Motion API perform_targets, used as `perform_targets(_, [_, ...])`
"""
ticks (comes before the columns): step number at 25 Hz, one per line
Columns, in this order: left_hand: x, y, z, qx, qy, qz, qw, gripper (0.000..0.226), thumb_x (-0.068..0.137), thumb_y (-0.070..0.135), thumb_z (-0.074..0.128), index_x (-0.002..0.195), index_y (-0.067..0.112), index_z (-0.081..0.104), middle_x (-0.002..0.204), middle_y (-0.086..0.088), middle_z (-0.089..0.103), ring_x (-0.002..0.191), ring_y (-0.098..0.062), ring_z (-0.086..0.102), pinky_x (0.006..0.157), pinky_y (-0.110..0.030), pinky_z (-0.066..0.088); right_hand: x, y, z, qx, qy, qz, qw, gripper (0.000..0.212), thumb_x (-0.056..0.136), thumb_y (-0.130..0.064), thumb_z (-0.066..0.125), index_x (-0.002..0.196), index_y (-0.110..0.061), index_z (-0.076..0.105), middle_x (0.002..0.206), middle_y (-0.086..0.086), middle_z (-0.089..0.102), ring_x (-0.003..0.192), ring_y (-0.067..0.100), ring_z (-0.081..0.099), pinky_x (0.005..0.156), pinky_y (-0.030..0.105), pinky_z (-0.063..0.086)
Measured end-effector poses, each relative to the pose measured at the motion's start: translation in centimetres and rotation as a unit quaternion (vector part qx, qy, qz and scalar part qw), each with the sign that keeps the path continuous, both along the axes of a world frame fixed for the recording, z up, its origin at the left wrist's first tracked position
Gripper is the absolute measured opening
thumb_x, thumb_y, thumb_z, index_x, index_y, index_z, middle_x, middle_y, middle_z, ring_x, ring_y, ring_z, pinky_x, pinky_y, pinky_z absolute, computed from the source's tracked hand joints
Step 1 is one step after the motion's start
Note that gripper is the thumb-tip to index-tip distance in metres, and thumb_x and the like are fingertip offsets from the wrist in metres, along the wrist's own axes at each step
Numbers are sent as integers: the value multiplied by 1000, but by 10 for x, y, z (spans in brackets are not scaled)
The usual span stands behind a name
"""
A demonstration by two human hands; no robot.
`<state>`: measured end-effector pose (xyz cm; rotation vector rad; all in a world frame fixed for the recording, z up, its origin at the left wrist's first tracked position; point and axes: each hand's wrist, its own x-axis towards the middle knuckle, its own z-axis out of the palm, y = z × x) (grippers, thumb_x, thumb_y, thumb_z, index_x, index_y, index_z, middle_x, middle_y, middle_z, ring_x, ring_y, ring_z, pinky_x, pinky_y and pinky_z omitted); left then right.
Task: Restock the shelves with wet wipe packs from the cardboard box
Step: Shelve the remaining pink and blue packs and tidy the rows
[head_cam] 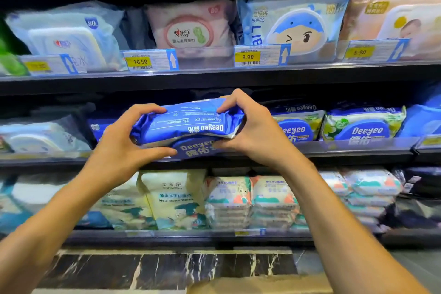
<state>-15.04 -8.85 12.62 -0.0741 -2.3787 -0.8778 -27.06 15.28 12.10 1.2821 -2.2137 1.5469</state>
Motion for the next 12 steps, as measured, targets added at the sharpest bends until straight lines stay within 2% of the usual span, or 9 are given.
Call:
perform_targets(3, [-21, -3, -5, -93, 13, 6, 996, 76, 66, 22, 92, 132, 30, 54, 130, 13, 55, 118, -5, 54, 103, -31, 45, -14, -9, -13, -6, 56, -39, 998, 54, 66, -18, 92, 100, -28, 52, 123, -16, 65, 109, 18, 66, 90, 46, 54])
perform_targets(5, [-37, 2, -11, -136, 23, 24, 990, 81, 69, 19, 88, 140, 28, 49, 135, 6, 50, 121, -10, 53, 102, -35, 46, -21, -11, -21, -10, 104, -72, 992, 51, 70, -20, 90, 103, -28, 53, 126, -10, 66, 110, 19, 66, 89, 45, 54])
perform_targets(7, [-53, 7, -12, -168, 14, 39, 985, 83, 71, 26, 86, 143, 28, 46, 133, 3, 48, 117, -16, 55, 96, -36, 48, -28, -5, -22, 2, 128, -108, 986, 48, 72, -22, 89, 104, -25, 53, 119, -8, 66, 103, 17, 65, 85, 43, 54])
perform_targets(10, [-74, 12, -9, -213, -36, 52, 975, 80, 72, 40, 85, 142, 25, 49, 128, 0, 54, 111, -24, 59, 93, -37, 47, -38, 7, -21, 72, 126, -145, 979, 49, 72, -22, 89, 106, -26, 54, 103, -18, 59, 89, 9, 55, 80, 40, 52])
perform_targets(12, [-82, 14, -10, -257, -69, 62, 962, 81, 72, 46, 83, 142, 23, 49, 129, -3, 57, 110, -28, 60, 91, -38, 47, -38, 7, -25, 95, 132, -147, 976, 49, 72, -22, 88, 107, -27, 54, 103, -18, 58, 90, 13, 56, 79, 41, 51])
